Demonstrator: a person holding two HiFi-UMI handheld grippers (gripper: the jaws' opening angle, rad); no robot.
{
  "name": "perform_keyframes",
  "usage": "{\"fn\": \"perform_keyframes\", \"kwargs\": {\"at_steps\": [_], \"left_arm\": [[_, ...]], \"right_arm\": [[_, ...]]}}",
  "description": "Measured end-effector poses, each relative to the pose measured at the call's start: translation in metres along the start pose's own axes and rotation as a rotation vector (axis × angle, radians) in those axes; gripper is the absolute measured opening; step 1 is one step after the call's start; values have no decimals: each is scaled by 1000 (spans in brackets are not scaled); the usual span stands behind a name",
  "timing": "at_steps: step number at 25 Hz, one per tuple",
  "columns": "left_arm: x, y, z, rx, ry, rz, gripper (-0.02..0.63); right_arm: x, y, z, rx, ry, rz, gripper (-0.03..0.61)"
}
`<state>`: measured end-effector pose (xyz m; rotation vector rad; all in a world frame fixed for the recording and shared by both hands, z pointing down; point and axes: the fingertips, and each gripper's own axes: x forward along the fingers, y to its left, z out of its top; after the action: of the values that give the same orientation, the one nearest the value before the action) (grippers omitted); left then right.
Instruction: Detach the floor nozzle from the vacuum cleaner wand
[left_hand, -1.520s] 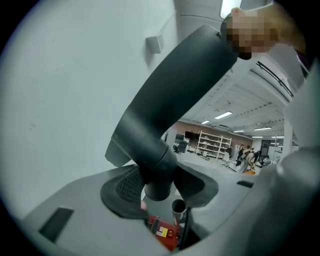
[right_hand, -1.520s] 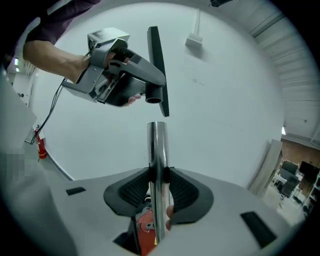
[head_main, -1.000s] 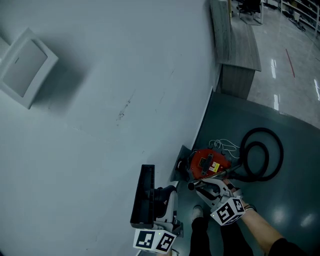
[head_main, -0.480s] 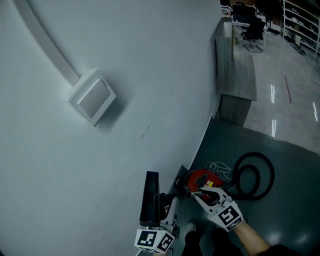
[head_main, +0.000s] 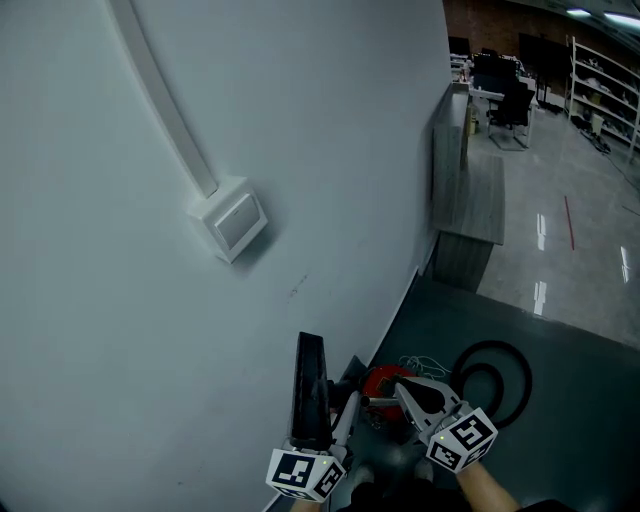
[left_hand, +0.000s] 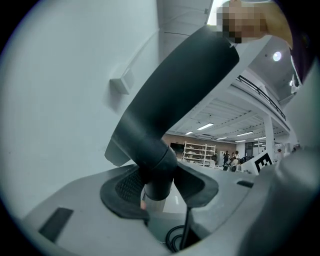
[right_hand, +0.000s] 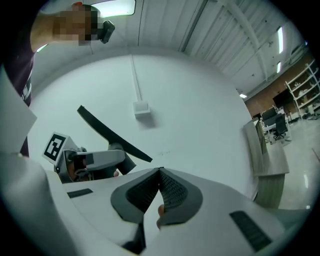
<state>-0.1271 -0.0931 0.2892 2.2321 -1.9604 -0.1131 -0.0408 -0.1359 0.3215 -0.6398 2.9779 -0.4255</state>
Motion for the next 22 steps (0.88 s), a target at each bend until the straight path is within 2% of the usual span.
{"fn": "perform_keyframes", "kwargs": {"at_steps": [5,22], "left_arm": [[1,-11,10,43,-31,-19,181],[4,-6,8,24,-49,4,181]], "right_arm": [[0,4,15,-4,-43,13,17],[4,-4,17,-2,-45,24,17]]}}
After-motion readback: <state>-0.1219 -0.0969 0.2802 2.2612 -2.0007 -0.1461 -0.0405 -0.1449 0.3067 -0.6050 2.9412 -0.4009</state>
